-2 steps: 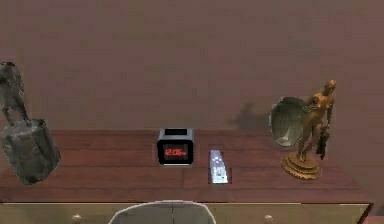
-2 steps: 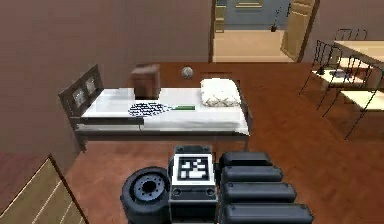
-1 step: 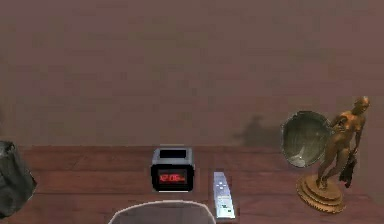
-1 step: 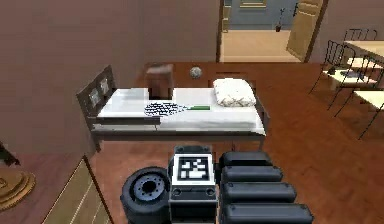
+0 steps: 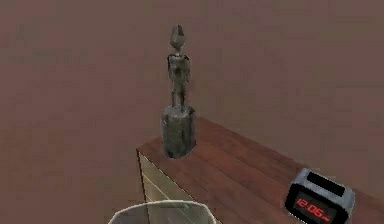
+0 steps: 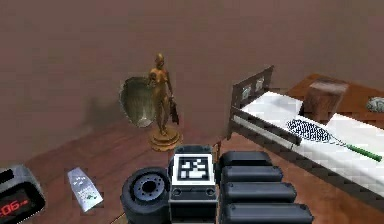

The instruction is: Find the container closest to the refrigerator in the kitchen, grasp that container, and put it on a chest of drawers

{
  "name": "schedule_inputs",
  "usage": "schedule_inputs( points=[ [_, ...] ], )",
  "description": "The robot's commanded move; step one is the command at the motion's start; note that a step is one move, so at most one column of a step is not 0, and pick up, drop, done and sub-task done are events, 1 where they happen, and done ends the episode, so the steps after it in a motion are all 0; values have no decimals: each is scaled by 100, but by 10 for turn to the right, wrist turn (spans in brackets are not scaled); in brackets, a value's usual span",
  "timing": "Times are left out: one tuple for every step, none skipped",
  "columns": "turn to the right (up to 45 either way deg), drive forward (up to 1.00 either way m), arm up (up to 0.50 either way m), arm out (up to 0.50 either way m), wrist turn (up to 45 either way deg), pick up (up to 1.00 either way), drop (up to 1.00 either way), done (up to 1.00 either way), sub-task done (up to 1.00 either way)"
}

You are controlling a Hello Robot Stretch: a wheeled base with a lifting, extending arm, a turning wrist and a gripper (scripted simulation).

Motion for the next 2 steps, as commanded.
schedule_inputs(
  points=[
    [-390, 0, 0, 0, 0, 0, 0, 0, 0],
    [0, 0, 0, 26, 0, 0, 0, 0, 0]
  ],
)
